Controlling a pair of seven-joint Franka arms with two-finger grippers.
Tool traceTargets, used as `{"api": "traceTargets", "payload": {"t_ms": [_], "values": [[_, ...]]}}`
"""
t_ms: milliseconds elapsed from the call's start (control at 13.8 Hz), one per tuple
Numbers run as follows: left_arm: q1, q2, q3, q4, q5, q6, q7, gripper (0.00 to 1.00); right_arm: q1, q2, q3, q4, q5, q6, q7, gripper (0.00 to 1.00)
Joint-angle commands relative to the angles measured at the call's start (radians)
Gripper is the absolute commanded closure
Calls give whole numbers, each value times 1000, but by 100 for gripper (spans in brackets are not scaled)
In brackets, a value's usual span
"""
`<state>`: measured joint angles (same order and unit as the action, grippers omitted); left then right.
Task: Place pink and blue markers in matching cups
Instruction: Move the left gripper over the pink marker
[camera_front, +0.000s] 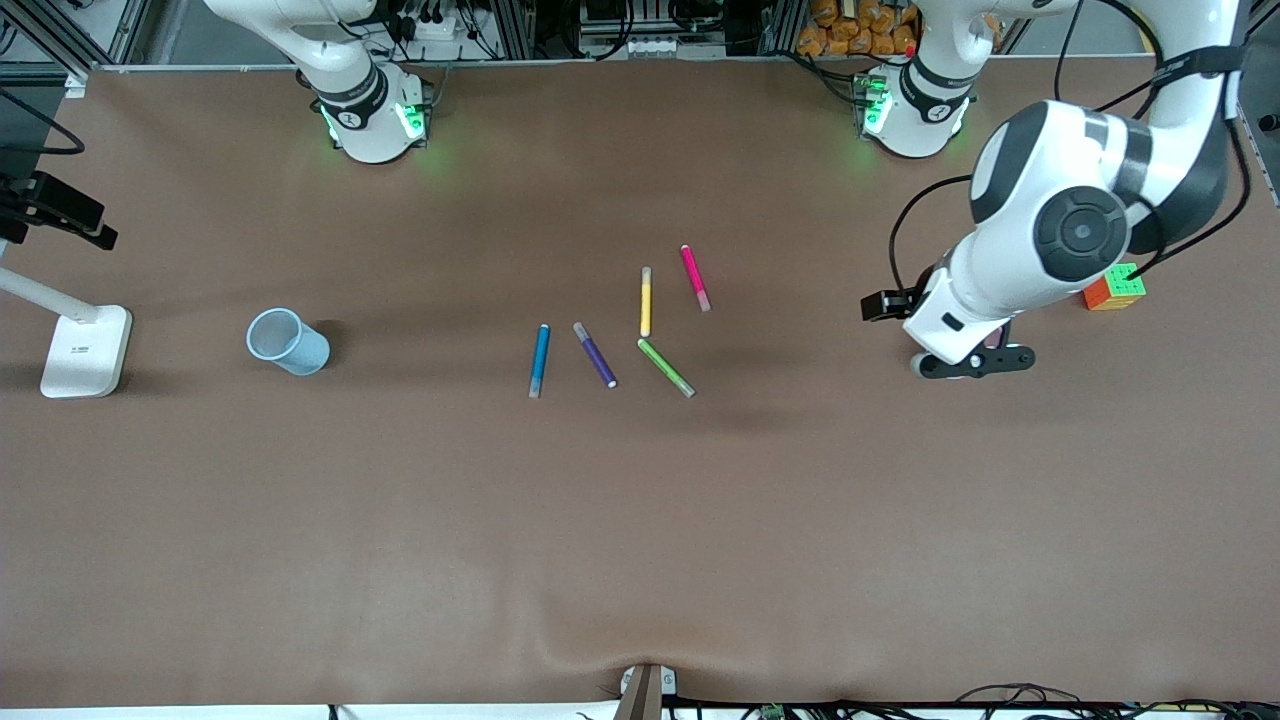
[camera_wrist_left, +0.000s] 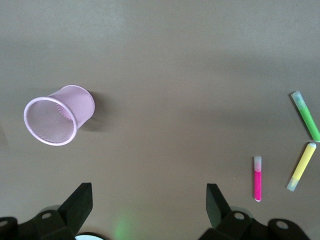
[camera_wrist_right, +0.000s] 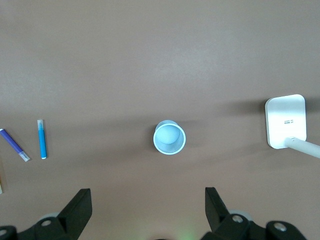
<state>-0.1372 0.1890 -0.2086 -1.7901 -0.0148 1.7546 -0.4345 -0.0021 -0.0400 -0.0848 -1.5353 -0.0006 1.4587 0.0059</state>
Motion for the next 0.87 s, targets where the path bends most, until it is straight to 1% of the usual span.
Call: {"api": "traceTargets", "payload": {"t_ms": [0, 218, 435, 653, 726, 798], "values": [[-18, -13, -6, -52, -11, 48, -56, 0, 7, 11, -1, 24, -16, -14, 0, 0], [-47, 13, -8, -83, -74, 60, -107, 0, 7, 11, -1, 24, -16, -14, 0, 0], [-87, 13, -6, -117, -74, 97, -167, 0, 7, 11, -1, 24, -16, -14, 0, 0], [-130, 9, -8, -204, -74, 199, -236, 0, 7, 12, -1, 24, -16, -14, 0, 0], [-143, 9, -11, -222, -76, 222, -280, 0, 7, 11, -1, 24, -16, -14, 0, 0], [-169, 6, -30, -236, -76, 247, -353, 0, 7, 11, -1, 24, -16, -14, 0, 0]]}}
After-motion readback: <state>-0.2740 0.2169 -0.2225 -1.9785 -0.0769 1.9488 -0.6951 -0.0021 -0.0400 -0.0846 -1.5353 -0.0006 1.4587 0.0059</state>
